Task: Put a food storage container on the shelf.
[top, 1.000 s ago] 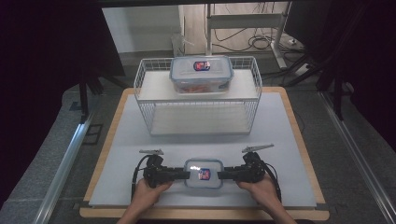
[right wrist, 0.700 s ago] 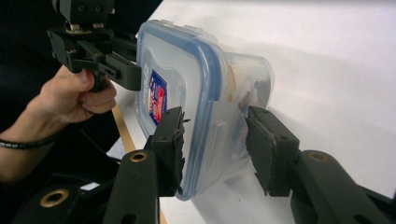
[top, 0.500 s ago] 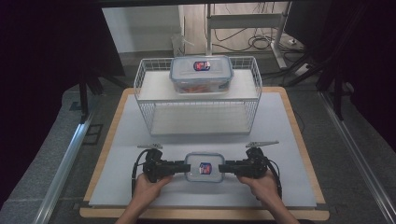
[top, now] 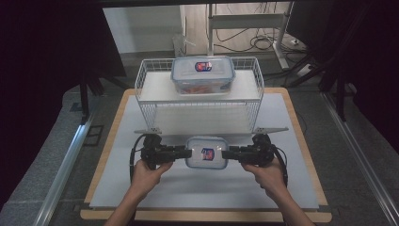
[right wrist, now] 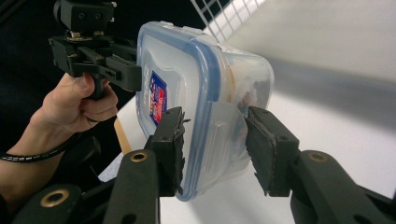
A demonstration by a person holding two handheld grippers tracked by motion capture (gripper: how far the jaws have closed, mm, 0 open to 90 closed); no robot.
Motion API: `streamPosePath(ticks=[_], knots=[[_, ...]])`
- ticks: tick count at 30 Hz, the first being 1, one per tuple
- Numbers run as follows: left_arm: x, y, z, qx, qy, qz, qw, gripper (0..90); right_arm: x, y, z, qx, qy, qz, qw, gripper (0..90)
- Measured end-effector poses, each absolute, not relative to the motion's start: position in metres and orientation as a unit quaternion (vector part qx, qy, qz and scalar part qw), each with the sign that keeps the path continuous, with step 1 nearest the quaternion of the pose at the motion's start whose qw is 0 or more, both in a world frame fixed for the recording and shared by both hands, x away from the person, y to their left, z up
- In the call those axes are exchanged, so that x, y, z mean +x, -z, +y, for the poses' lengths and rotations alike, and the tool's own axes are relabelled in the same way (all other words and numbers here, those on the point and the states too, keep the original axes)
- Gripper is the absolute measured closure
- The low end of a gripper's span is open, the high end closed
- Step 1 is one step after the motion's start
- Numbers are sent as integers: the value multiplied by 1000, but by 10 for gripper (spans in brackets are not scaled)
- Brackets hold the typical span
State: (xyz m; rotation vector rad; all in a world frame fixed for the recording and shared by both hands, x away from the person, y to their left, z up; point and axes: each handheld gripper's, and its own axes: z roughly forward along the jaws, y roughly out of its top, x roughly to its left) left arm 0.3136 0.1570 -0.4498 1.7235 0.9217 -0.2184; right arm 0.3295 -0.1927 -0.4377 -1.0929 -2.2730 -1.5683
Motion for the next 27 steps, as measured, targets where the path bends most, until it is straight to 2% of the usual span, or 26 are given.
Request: streamPosePath(ticks=[7, 27], knots=[[323, 420, 162, 724, 71, 388, 566, 568, 343, 411, -189, -354, 543, -758, 75, 575], [343, 376, 170, 711, 53, 387, 584, 569, 368, 363, -180, -348, 566, -746, 59, 576]])
